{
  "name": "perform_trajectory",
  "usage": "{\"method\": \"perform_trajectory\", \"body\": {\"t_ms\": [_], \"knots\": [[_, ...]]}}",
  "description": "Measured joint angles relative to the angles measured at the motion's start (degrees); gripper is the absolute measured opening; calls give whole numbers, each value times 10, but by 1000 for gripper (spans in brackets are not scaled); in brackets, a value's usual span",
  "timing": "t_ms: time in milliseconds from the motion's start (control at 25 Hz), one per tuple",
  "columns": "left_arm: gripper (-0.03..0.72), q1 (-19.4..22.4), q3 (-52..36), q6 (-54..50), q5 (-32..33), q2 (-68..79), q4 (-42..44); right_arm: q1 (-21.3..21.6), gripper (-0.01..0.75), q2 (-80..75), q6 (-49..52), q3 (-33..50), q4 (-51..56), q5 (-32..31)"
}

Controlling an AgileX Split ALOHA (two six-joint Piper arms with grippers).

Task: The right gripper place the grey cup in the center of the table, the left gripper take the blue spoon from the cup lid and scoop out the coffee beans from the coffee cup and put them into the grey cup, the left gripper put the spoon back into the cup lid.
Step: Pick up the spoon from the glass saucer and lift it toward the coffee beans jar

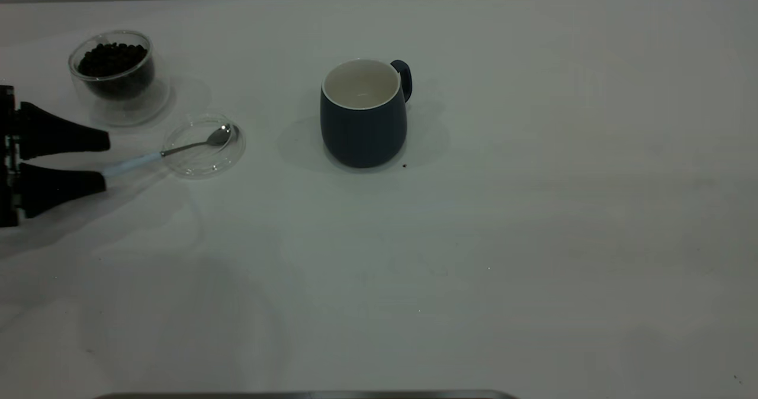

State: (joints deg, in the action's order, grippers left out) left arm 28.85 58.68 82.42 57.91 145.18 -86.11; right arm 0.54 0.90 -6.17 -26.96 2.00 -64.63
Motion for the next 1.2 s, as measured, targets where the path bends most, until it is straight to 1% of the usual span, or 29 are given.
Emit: {"method": "perform_trajectory", "body": {"t_ms": [120, 240, 320, 480, 600, 800, 1000, 1200], "knots": [[592, 0, 1, 40, 46, 36, -51, 0, 462, 0, 0, 0, 0, 0], [592, 0, 2, 63, 63, 70, -97, 0, 462, 0, 0, 0, 0, 0], [592, 0, 2, 74, 89, 87, -111, 0, 462, 0, 0, 0, 0, 0], [591, 0, 1, 98, 90, 100, -118, 0, 462, 0, 0, 0, 0, 0], [589, 1, -16, 122, 90, 102, -140, 0, 462, 0, 0, 0, 0, 0], [559, 1, -53, 174, 91, 102, -162, 0, 462, 0, 0, 0, 0, 0], [522, 1, -57, 179, 91, 102, -162, 0, 462, 0, 0, 0, 0, 0], [509, 1, -56, 179, 91, 100, -160, 0, 462, 0, 0, 0, 0, 0]]}}
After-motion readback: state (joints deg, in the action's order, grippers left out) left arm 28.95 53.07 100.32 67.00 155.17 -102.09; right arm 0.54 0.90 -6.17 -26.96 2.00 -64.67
